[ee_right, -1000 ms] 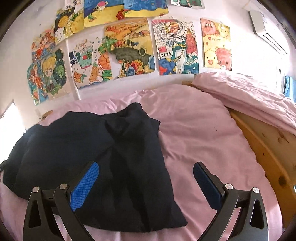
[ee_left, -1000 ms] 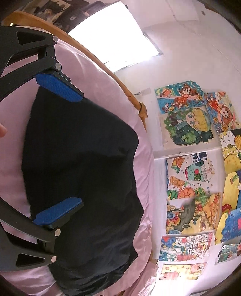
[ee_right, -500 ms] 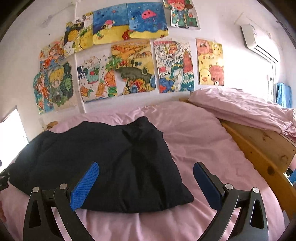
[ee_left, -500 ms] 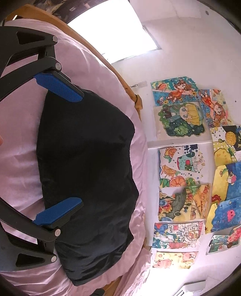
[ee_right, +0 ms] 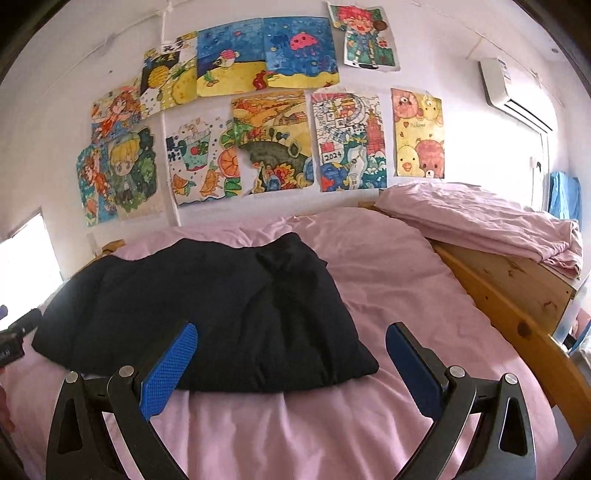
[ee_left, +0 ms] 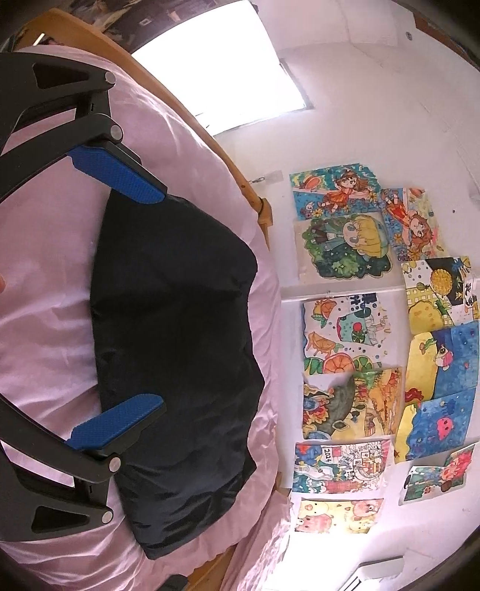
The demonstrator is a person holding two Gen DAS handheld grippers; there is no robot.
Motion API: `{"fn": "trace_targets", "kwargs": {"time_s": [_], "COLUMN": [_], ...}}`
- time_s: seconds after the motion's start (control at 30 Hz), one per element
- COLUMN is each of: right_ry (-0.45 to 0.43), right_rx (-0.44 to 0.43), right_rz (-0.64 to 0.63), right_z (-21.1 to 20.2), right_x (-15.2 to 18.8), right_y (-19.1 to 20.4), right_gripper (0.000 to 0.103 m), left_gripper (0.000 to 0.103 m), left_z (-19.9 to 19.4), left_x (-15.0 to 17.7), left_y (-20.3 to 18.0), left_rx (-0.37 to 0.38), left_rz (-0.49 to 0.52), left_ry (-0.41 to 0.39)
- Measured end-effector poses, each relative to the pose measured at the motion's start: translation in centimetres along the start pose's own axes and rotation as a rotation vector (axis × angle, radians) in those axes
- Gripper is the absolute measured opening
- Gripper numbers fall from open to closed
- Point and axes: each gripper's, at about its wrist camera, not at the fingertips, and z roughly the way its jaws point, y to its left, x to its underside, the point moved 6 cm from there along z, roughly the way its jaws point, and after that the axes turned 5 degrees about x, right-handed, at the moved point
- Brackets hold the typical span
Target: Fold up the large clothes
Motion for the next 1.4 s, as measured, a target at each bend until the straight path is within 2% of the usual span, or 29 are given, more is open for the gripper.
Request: {"fn": "trace_targets", "kwargs": {"time_s": [0.43, 0.83, 1.23, 1.4], "right_ry": [-0.017, -0.021, -0.018, -0.021], "right_rx": [-0.05, -0.079, -0.137, -0.147], "right_rz": [-0.038, -0.047, -0.066, -0.061], "right_z": [-2.9, -5.0, -8.2, -9.2], "right_x": [1.1, 2.1, 4.2, 4.6], "right_y": [2.0, 2.9, 4.7, 4.9], "right_gripper": [0.103, 0.103, 0.103, 0.103], "left_gripper": [0.102, 0.102, 0.102, 0.102], "left_z": [-3.0, -5.1, -8.2, -9.0], "left_x": [1.7, 3.3, 4.4, 4.8], "left_y": [0.9, 1.4, -0.1, -0.3], "left_rx": [-0.042, -0.037, -0.018, -0.004], "left_rz": [-0.053, -0.082, -0.01, -0.012], "left_ry": [0.046, 0.066, 0.005, -0.006]}}
